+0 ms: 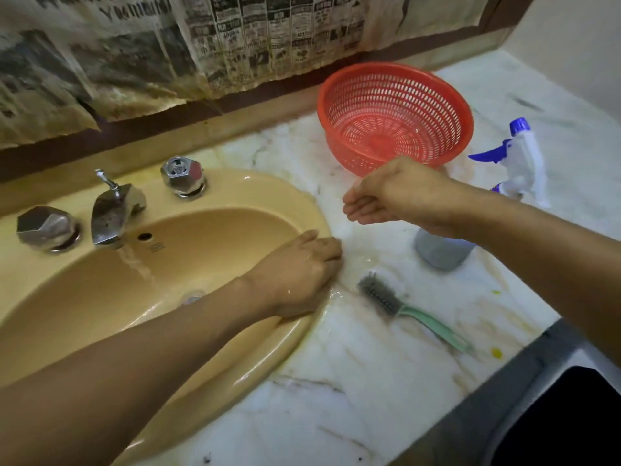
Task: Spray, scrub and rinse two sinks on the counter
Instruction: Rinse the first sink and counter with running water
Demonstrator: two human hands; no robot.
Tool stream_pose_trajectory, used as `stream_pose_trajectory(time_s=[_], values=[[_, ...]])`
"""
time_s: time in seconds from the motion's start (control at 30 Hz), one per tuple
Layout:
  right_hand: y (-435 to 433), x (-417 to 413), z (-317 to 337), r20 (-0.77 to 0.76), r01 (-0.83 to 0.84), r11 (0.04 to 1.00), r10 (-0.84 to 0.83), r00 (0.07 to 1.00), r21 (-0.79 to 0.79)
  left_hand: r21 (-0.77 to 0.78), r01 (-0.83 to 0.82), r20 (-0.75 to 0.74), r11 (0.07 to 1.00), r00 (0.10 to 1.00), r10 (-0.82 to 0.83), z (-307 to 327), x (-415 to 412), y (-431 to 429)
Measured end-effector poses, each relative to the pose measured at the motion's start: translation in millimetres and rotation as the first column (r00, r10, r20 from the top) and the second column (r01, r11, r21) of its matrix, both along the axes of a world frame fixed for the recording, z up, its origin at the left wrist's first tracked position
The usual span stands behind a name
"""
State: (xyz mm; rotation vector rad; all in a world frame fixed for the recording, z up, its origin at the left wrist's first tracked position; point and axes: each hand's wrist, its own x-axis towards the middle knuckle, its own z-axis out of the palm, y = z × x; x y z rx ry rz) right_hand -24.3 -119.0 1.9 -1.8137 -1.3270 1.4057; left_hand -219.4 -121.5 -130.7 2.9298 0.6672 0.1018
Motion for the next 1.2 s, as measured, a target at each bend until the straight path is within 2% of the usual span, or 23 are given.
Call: stream_pose_trajectory(time_s=[0.07, 0.1, 0.13, 0.17, 0.2, 0.23, 0.27, 0.37, 0.43, 0.53, 0.7, 0.8, 0.9, 0.97, 1.1, 1.2], values=[[-11, 3, -9, 0.060, -0.025, 0.999, 0.024, 0.998, 0.022, -0.041, 0.015, 0.004, 0.999, 1.000, -0.015, -1, -11, -16], [-18, 6, -15, 0.195, -0.099, 0.993, 0.085, 0.977, 0.064, -0.064, 0.019, 0.015, 0.998, 1.000, -0.019, -1, -18, -24], [-27, 10, -20, 0.391, -0.214, 0.973, 0.164, 0.906, 0.088, -0.085, 0.028, 0.034, 0.996, 0.999, -0.025, 0, -24, -32], [-37, 13, -26, 0.567, -0.329, 0.942, 0.237, 0.789, 0.064, -0.117, 0.035, 0.055, 0.993, 0.998, -0.029, 1, -29, -40], [-49, 15, -33, 0.679, -0.416, 0.909, 0.300, 0.670, 0.009, -0.162, 0.032, 0.076, 0.986, 0.997, -0.020, 3, -34, -46], [-63, 17, -41, 0.719, -0.458, 0.886, 0.361, 0.593, -0.067, -0.219, 0.010, 0.098, 0.976, 0.995, 0.011, 4, -37, -52], [-76, 19, -48, 0.718, -0.480, 0.868, 0.414, 0.559, -0.127, -0.275, -0.028, 0.117, 0.961, 0.991, 0.063, 5, -39, -56], [-102, 22, -69, 0.715, -0.516, 0.838, 0.469, 0.518, -0.176, -0.344, -0.150, 0.191, 0.927, 0.955, 0.226, 5, -34, -62], [-103, 27, -75, 0.728, -0.466, 0.878, 0.390, 0.564, -0.110, -0.302, -0.214, 0.216, 0.929, 0.934, 0.286, 3, -23, -60], [-99, 35, -72, 0.741, -0.388, 0.921, 0.290, 0.605, -0.043, -0.206, -0.319, 0.171, 0.925, 0.919, 0.355, -1, 3, -42], [-92, 37, -66, 0.813, -0.375, 0.925, 0.178, 0.554, 0.053, -0.088, -0.431, -0.145, 0.898, 0.898, 0.416, 1, 54, -13], [-88, 35, -59, 0.763, -0.355, 0.915, 0.090, 0.640, 0.191, 0.001, -0.454, -0.227, 0.891, 0.868, 0.443, -6, 68, -27], [-84, 31, -52, 0.666, -0.332, 0.900, 0.064, 0.743, 0.284, 0.098, -0.371, -0.217, 0.923, 0.897, 0.384, -10, 52, -66], [-81, 27, -50, 0.623, -0.327, 0.898, 0.079, 0.778, 0.294, 0.136, -0.288, -0.213, 0.948, 0.926, 0.312, -12, 31, -95], [-83, 11, -53, 0.588, -0.346, 0.891, 0.117, 0.801, 0.294, 0.153, -0.171, -0.248, 0.973, 0.947, 0.205, -13, -25, -137], [-91, -7, -60, 0.560, -0.394, 0.889, 0.210, 0.801, 0.231, 0.131, -0.099, -0.273, 0.986, 0.953, 0.132, -6, -69, -161]])
